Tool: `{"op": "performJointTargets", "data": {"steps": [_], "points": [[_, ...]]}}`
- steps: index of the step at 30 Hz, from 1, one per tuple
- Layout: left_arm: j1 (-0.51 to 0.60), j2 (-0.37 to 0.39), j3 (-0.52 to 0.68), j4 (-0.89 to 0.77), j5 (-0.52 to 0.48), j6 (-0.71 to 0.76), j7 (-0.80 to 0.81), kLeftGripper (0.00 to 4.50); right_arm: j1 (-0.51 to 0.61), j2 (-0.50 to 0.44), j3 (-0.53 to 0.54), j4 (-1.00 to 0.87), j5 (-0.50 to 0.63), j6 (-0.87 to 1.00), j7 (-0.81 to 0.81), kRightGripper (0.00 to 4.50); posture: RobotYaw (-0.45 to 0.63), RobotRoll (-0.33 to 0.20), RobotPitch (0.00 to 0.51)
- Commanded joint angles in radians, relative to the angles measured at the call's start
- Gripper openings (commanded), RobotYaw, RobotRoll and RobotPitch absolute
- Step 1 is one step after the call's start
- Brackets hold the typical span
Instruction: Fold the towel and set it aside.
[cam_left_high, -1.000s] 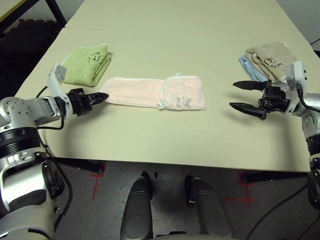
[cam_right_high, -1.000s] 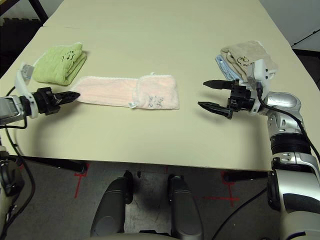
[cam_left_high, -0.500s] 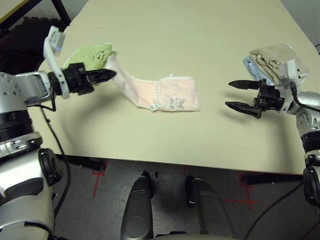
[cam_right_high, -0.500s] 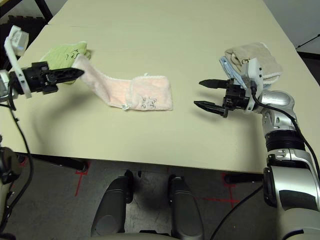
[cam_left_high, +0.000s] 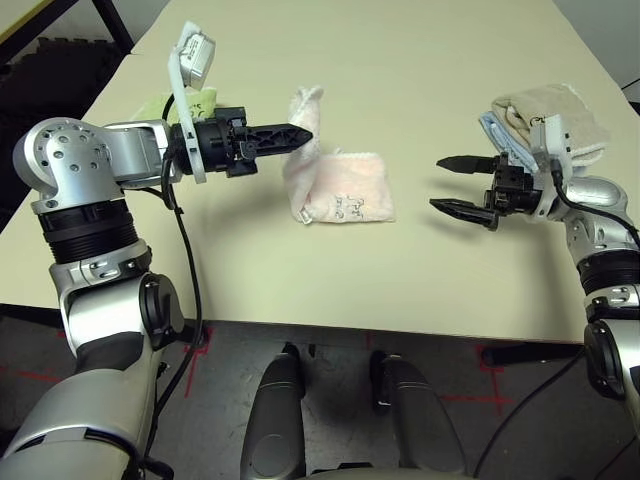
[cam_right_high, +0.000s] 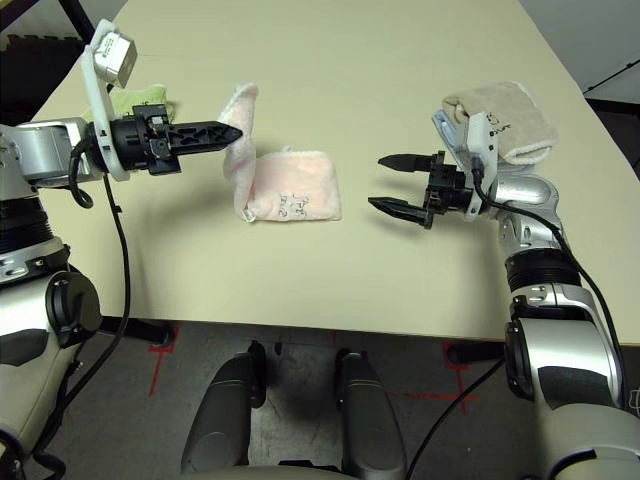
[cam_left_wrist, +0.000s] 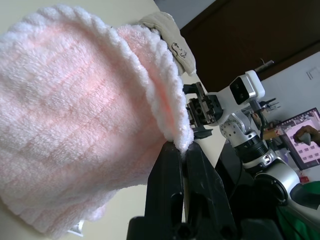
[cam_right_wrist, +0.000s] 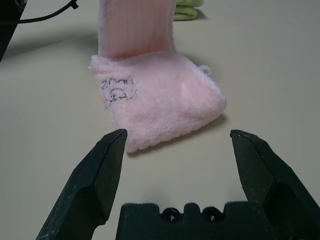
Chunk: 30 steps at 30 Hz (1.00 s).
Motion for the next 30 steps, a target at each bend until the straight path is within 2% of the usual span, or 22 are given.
{"op": "performJointTargets", "data": {"steps": [1,6,10,19,24,30], "points": [[-0.029,-0.07,-0.026,-0.024,-0.016,0.002,0.016,0.03,-0.01,-0.012,-0.019,0.01,0.01,0.005,-0.009,4.5,0.05,0.0,0.175],[-0.03,-0.16,-0.059,-0.006,0.006,-0.039,0.038,0.03,-0.009,-0.011,-0.02,0.007,0.011,0.005,-0.013,4.5,0.05,0.0,0.177],[-0.012,-0.213,-0.14,0.066,0.082,-0.163,0.065,0.03,-0.003,-0.011,-0.023,-0.006,0.015,0.008,-0.019,4.5,0.04,0.0,0.181],[0.045,-0.173,-0.343,0.147,0.197,-0.315,-0.012,0.03,0.002,-0.011,-0.027,-0.014,0.014,0.006,-0.025,4.5,0.04,0.0,0.185],[0.054,-0.173,-0.376,0.113,0.182,-0.299,-0.045,0.03,-0.001,-0.013,-0.026,-0.005,0.011,0.001,-0.025,4.5,0.04,0.0,0.186],[0.05,-0.208,-0.376,0.083,0.168,-0.276,-0.043,0.03,-0.011,-0.008,-0.021,0.005,0.006,-0.003,-0.025,4.5,0.04,0.0,0.188]]}}
